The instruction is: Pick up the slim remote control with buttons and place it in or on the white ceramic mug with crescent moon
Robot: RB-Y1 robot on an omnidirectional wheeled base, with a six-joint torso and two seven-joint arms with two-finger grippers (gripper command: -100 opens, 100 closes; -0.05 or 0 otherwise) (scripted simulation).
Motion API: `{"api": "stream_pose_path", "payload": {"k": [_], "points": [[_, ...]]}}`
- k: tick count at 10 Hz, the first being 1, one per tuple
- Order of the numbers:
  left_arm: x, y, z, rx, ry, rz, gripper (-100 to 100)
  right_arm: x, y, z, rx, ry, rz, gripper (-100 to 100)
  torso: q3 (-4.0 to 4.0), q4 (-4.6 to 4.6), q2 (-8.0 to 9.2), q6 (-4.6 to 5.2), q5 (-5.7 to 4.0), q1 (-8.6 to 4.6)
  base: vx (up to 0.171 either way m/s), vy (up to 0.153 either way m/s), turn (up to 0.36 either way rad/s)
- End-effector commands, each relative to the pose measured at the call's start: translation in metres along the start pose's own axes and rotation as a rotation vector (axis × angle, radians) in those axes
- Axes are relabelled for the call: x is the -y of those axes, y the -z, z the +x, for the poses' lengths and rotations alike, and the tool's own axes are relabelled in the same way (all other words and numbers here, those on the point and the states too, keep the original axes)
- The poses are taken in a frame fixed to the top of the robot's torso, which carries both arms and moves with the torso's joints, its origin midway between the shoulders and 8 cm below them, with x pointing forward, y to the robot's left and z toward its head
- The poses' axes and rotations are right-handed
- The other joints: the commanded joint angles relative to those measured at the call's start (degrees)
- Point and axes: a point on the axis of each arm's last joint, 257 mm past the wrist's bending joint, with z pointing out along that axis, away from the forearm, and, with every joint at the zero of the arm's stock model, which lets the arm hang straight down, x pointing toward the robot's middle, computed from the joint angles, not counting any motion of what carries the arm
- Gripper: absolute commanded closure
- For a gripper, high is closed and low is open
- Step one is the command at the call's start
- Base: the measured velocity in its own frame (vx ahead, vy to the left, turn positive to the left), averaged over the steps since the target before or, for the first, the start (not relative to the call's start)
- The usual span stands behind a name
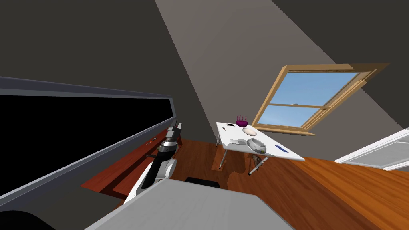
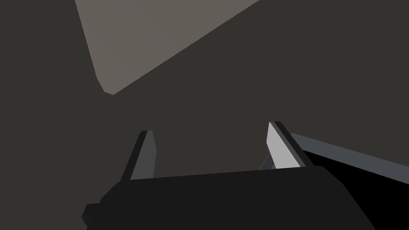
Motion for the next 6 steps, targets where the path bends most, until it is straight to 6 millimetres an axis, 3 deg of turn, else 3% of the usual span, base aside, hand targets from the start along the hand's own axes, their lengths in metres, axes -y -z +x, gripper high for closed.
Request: {"api": "stream_pose_path", "payload": {"k": [1, 3, 6], "points": [[0.0, 0.0, 0.0, 0.0, 0.0, 0.0, 0, 0.018, 0.018, 0.017, -0.063, 0.083, 0.02, -100, 0.0, 0.0, 0.0, 0.0, 0.0, 0.0, 0.112, 0.063, 0.098], [0.0, 0.0, 0.0, 0.0, 0.0, 0.0, 0, 0.03, 0.029, 0.02, -0.094, 0.112, 0.028, -100, -0.05, -0.02, -0.09, 0.01, 0.02, 0.03, 0.079, 0.039, 0.02], [0.0, 0.0, 0.0, 0.0, 0.0, 0.0, 0, 0.074, 0.067, 0.035, -0.21, 0.269, 0.065, -100, -0.02, -0.01, -0.04, 0.01, 0.0, -0.01, 0.109, 0.054, 0.085]]}}
